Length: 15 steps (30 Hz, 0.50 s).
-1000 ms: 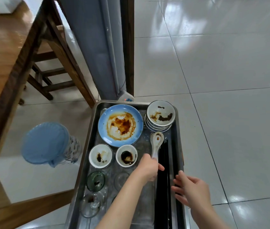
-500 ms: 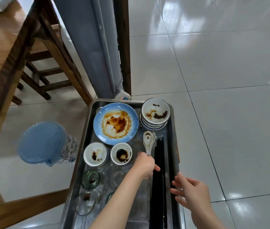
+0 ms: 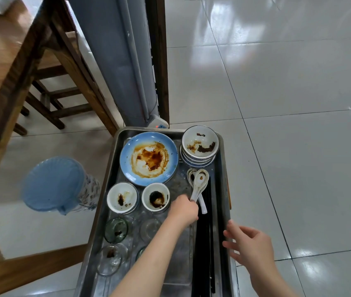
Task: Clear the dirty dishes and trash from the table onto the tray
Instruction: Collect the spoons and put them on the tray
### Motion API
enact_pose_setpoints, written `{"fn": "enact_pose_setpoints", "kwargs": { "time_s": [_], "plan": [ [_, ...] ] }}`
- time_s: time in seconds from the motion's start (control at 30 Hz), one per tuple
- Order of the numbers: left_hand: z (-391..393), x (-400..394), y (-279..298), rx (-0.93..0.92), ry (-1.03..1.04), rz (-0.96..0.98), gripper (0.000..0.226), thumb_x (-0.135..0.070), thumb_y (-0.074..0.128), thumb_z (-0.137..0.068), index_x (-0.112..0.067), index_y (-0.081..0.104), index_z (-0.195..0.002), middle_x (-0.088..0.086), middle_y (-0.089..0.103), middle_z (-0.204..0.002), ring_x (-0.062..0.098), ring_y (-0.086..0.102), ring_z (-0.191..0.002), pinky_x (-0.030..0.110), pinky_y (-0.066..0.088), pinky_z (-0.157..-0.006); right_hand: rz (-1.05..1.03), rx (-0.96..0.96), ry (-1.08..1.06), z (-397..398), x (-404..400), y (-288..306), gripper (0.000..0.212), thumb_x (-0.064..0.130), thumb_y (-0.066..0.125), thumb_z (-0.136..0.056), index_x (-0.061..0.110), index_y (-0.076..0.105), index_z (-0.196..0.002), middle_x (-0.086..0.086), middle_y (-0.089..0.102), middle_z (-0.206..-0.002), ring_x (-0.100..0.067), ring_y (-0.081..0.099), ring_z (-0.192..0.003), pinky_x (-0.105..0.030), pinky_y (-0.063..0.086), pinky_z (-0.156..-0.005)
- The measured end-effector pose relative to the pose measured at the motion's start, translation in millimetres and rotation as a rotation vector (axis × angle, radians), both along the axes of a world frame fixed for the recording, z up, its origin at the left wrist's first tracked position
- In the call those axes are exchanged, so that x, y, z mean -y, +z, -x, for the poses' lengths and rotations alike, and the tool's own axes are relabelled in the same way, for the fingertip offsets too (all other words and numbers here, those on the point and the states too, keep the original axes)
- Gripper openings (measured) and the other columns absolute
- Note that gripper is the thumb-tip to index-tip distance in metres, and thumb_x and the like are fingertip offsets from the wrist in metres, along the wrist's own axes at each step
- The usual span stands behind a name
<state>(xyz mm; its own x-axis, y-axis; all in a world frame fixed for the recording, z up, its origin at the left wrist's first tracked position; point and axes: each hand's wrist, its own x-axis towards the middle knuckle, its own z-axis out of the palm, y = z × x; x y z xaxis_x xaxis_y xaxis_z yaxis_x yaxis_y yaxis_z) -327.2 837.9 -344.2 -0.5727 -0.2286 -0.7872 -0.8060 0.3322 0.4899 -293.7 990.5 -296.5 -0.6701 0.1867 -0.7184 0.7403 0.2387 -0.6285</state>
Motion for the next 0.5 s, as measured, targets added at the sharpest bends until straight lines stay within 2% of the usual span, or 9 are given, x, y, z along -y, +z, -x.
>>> {"fn": "enact_pose_setpoints", "kwargs": {
  "time_s": [0.1, 0.13, 0.2, 0.23, 0.33, 0.4, 0.43, 0.47, 0.5],
  "plan": [
    [-2, -9, 4, 0.027, 0.094, -0.058, 0.029, -0.021, 0.033, -0.097, -0.009, 0.045, -0.12, 0.012, 0.07, -0.093, 0.024, 0.066, -0.092, 0.032, 0.051, -0.07, -0.004, -0.008, 0.003, 0, 0, 2, 0.016, 0.029, 0.066, -0.086, 0.013, 0.064, -0.083, -0.006, 0.071, -0.082, -0.022, 0.069, -0.076, -0.035, 0.054, -0.068],
    [-3, -12, 7, 0.049, 0.144, -0.1, 0.029, -0.021, 0.031, -0.097, -0.01, 0.043, -0.122, 0.01, 0.071, -0.089, 0.025, 0.067, -0.089, 0.03, 0.051, -0.063, -0.008, -0.009, 0.002, 0, 0, 2, 0.016, 0.029, 0.066, -0.086, 0.013, 0.064, -0.082, -0.005, 0.071, -0.082, -0.022, 0.069, -0.076, -0.035, 0.054, -0.068],
    [-3, -19, 14, 0.1, 0.229, -0.192, 0.03, -0.021, 0.029, -0.098, -0.011, 0.037, -0.125, 0.005, 0.068, -0.077, 0.017, 0.06, -0.059, 0.021, 0.037, -0.042, -0.016, -0.011, 0.008, 0, 1, 2, 0.017, 0.03, 0.066, -0.086, 0.013, 0.064, -0.083, -0.005, 0.071, -0.082, -0.022, 0.069, -0.076, -0.035, 0.054, -0.068],
    [-3, -21, 17, 0.119, 0.259, -0.224, 0.03, -0.02, 0.028, -0.098, -0.012, 0.033, -0.127, 0.004, 0.065, -0.073, 0.014, 0.048, -0.049, 0.019, 0.03, -0.042, -0.021, -0.011, 0.013, 0, 1, 2, 0.017, 0.03, 0.066, -0.086, 0.013, 0.064, -0.085, -0.004, 0.071, -0.082, -0.021, 0.069, -0.076, -0.034, 0.053, -0.066],
    [0, -23, 18, 0.136, 0.335, -0.248, 0.03, -0.018, 0.027, -0.098, -0.012, 0.03, -0.127, 0.004, 0.062, -0.072, 0.013, 0.035, -0.046, 0.02, 0.027, -0.046, -0.031, -0.02, 0.019, -1, 0, 2, 0.016, 0.03, 0.065, -0.086, 0.014, 0.064, -0.084, -0.003, 0.071, -0.081, -0.02, 0.069, -0.075, -0.034, 0.053, -0.066],
    [0, -23, 17, 0.132, 0.374, -0.209, 0.029, -0.015, 0.028, -0.098, -0.009, 0.032, -0.126, 0.005, 0.06, -0.072, 0.012, 0.037, -0.046, 0.021, 0.037, -0.044, -0.035, -0.021, 0.025, -2, -1, 1, 0.016, 0.03, 0.065, -0.087, 0.014, 0.065, -0.082, -0.004, 0.071, -0.081, -0.021, 0.069, -0.074, -0.037, 0.054, -0.072],
    [-1, -23, 16, 0.129, 0.399, -0.185, 0.029, -0.013, 0.029, -0.098, -0.008, 0.033, -0.126, 0.005, 0.059, -0.072, 0.012, 0.041, -0.046, 0.024, 0.049, -0.051, -0.036, -0.019, 0.027, -3, -2, 1, 0.016, 0.03, 0.065, -0.087, 0.014, 0.065, -0.083, -0.004, 0.071, -0.081, -0.021, 0.069, -0.074, -0.038, 0.055, -0.074],
    [-4, -23, 14, 0.118, 0.419, -0.161, 0.03, -0.012, 0.03, -0.097, -0.007, 0.033, -0.127, 0.007, 0.06, -0.078, 0.012, 0.048, -0.051, 0.029, 0.055, -0.066, -0.035, -0.017, 0.027, -4, -2, 0, 0.016, 0.03, 0.065, -0.087, 0.013, 0.065, -0.083, -0.004, 0.072, -0.081, -0.021, 0.069, -0.074, -0.038, 0.055, -0.074],
    [-7, -24, 11, 0.096, 0.427, -0.136, 0.033, -0.01, 0.032, -0.097, -0.006, 0.033, -0.129, 0.009, 0.062, -0.089, 0.015, 0.058, -0.064, 0.035, 0.054, -0.081, -0.034, -0.017, 0.026, -4, -3, 0, 0.017, 0.03, 0.065, -0.087, 0.013, 0.066, -0.084, -0.004, 0.072, -0.081, -0.021, 0.069, -0.074, -0.038, 0.055, -0.074]
  ]
}}
